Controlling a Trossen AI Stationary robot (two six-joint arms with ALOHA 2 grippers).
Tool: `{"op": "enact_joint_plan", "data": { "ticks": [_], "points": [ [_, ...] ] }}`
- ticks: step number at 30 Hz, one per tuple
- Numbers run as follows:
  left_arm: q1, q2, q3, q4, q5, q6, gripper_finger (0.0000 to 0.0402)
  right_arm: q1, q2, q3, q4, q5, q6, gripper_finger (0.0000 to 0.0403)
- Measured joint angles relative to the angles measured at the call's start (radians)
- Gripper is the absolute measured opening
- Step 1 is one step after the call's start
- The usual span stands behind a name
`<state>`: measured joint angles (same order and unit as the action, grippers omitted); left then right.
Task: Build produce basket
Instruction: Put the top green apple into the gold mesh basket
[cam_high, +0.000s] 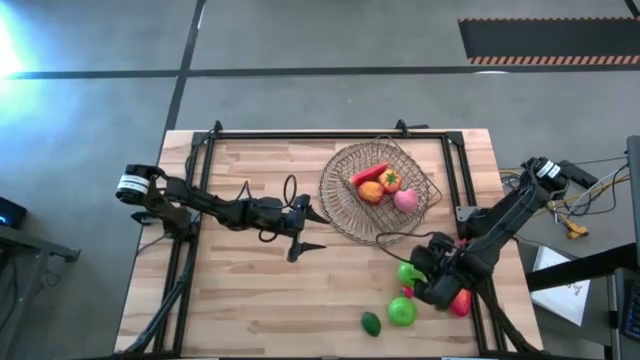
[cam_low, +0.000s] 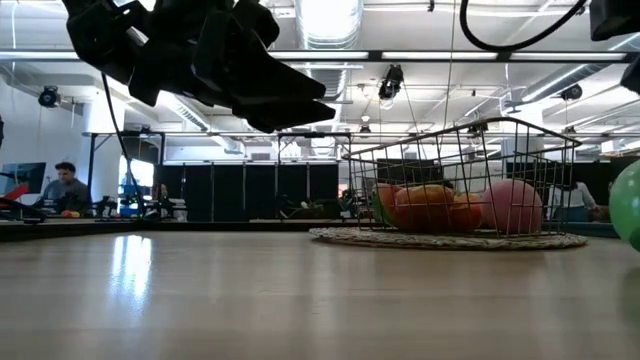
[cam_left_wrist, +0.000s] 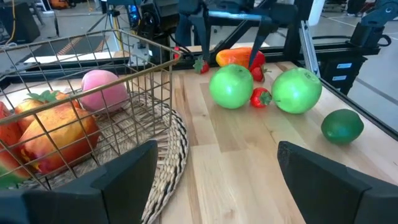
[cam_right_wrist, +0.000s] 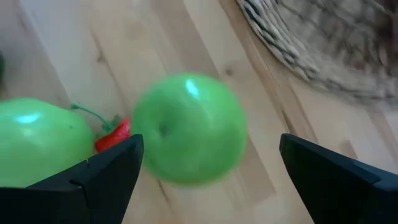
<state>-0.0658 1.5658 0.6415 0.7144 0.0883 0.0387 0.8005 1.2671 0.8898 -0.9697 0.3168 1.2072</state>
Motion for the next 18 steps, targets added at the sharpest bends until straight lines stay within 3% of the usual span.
{"op": "enact_joint_plan", "data": {
  "ticks": [5, 18],
  "points": [
    [0.0, 0.0, 0.0, 0.002, 0.0, 0.0, 0.0315, -0.001, 0.0, -0.054, 0.076, 0.029, -0.07, 0.0368],
    [0.0, 0.0, -0.001, 0.001, 0.0, 0.0, 0.0315, 0.0, 0.0, -0.133, 0.097, 0.024, -0.072, 0.0368]
  ]
}}
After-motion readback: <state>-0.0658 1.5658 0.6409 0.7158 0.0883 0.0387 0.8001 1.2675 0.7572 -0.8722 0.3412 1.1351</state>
